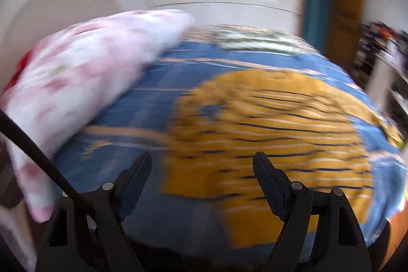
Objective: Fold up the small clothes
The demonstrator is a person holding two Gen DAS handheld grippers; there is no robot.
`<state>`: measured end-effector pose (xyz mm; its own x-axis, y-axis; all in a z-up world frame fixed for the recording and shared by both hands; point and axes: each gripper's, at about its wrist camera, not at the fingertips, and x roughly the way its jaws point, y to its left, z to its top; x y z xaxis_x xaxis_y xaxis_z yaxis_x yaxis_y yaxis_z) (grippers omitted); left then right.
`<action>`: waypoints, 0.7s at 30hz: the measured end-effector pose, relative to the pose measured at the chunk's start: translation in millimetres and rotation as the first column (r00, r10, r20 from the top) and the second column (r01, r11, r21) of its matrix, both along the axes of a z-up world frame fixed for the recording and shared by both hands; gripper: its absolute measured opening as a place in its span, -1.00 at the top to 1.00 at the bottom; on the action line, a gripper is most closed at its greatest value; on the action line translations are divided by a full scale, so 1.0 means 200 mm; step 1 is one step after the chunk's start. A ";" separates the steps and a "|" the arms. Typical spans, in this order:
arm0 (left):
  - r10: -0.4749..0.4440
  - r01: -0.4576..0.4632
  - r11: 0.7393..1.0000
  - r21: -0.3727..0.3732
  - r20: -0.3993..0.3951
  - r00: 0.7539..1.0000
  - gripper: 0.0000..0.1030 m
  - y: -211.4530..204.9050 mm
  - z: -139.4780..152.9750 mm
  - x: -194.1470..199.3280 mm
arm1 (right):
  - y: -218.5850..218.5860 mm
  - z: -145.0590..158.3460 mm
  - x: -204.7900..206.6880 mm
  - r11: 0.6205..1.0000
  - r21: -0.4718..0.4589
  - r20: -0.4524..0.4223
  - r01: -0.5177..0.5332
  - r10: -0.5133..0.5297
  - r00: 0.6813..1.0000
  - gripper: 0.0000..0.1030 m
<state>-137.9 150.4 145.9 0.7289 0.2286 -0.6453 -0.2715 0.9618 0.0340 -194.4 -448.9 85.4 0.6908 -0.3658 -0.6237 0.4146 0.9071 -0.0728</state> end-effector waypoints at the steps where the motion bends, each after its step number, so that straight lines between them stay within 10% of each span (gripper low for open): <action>1: 0.043 -0.043 0.999 -0.006 0.002 0.999 -0.56 0.10 -0.01 -0.04 | 0.08 0.03 0.06 0.999 0.006 0.007 -0.036 0.036 0.999 -0.03; 12: 0.426 -0.427 0.904 -0.025 -0.028 0.904 -0.56 1.08 -0.19 -0.74 | 1.19 0.23 0.65 0.842 0.036 -0.070 -0.539 0.540 0.839 -0.16; 16: 0.485 -0.487 0.871 -0.069 -0.048 0.873 -0.56 1.24 -0.31 -0.85 | 1.67 0.15 0.78 0.721 0.106 -0.116 -0.685 0.693 0.712 -0.16; 21: 0.491 -0.494 0.853 -0.167 -0.061 0.869 -0.56 1.32 -0.44 -0.91 | 2.34 0.05 0.75 0.494 0.120 -0.166 -0.861 0.865 0.474 -0.16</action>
